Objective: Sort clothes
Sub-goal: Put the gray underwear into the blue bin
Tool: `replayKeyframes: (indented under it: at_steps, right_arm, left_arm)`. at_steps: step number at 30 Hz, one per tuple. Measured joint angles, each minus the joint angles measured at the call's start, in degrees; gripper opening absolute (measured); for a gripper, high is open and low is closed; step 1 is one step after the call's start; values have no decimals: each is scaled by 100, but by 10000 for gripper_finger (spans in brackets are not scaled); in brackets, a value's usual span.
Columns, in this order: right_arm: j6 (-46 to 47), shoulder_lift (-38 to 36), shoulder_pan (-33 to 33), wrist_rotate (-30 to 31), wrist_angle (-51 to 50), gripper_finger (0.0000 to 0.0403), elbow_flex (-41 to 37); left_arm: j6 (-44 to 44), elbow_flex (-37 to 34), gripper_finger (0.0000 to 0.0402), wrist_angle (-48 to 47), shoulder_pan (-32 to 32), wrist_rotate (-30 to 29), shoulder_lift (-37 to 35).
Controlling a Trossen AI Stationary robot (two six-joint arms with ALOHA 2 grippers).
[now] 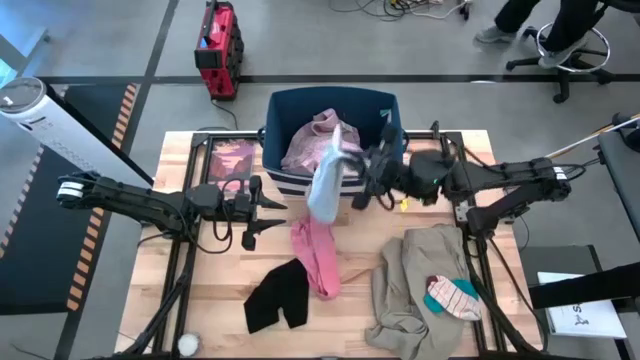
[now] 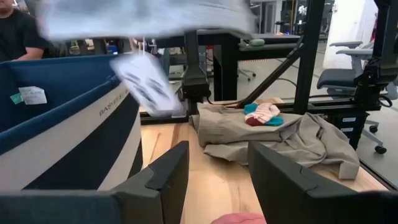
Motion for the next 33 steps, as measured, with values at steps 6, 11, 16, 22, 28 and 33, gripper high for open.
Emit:
replayKeyframes:
  at_steps: [6, 11, 16, 22, 28, 33]
  right_arm:
    - [-138, 2, -734, -12, -45, 2, 252]
    - [65, 7, -1454, -66, -486, 2, 252]
    - [760, 7, -2166, -577, -1304, 2, 240]
    - [1270, 251, -2740, -1310, -1642, 2, 79]
    - [1491, 929, -3078, -2152, -1674, 2, 53]
    - [1543, 1558, -3215, -2477, -1699, 2, 49]
  left_arm:
    - [0, 0, 142, -1, 1, 0, 0]
    - [0, 0, 134, -4, 1, 0, 0]
    - [0, 0, 132, -6, 1, 2, 0]
    - [0, 0, 139, -3, 1, 2, 0]
    - [2, 0, 134, -6, 1, 2, 0]
    - [2, 0, 127, -12, 1, 2, 2]
